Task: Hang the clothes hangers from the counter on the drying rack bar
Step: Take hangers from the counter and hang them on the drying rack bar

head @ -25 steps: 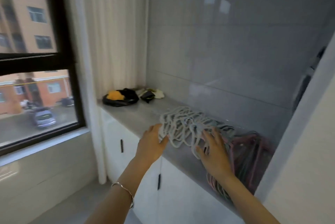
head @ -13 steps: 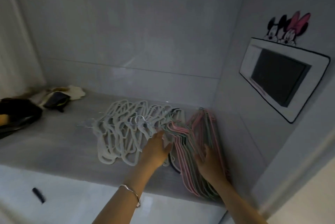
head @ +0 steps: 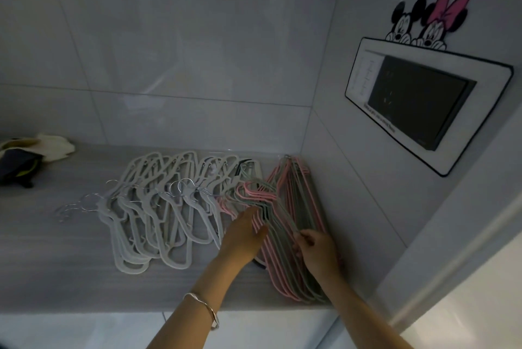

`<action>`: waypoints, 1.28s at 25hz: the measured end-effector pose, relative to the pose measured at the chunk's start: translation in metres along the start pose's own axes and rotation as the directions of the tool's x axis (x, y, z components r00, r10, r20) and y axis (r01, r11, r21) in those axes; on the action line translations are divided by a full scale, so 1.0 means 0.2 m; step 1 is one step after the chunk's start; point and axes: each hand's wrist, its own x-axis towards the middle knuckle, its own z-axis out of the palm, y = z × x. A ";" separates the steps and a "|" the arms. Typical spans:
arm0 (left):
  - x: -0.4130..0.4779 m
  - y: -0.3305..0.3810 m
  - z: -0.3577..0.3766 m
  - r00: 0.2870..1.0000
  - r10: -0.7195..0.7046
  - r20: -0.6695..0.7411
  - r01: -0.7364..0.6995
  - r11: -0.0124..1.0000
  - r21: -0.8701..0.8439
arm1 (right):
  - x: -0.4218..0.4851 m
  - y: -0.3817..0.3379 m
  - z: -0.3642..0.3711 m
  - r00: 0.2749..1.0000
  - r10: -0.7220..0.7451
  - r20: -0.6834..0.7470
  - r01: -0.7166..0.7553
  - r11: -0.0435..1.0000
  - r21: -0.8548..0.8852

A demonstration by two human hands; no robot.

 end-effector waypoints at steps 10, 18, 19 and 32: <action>-0.05 0.13 -0.10 0.989 0.021 -0.148 -0.049 0.981 -0.188 | 0.02 -0.38 -0.14 0.968 0.125 -0.219 0.035 0.794 0.607; -0.28 0.39 -0.35 0.906 -0.038 -0.421 -0.165 0.886 -0.434 | -0.19 -0.62 -0.19 0.951 -0.266 0.158 0.109 0.766 0.634; -0.34 0.41 -0.38 0.888 -0.074 -0.455 -0.172 0.862 -0.477 | -0.23 -0.64 -0.20 0.931 -0.302 0.206 0.104 0.759 0.643; -1.70 0.88 -0.29 0.376 -0.315 -0.872 -0.049 0.932 -0.358 | -1.04 -0.71 -0.55 0.299 -0.730 0.614 0.001 0.644 0.765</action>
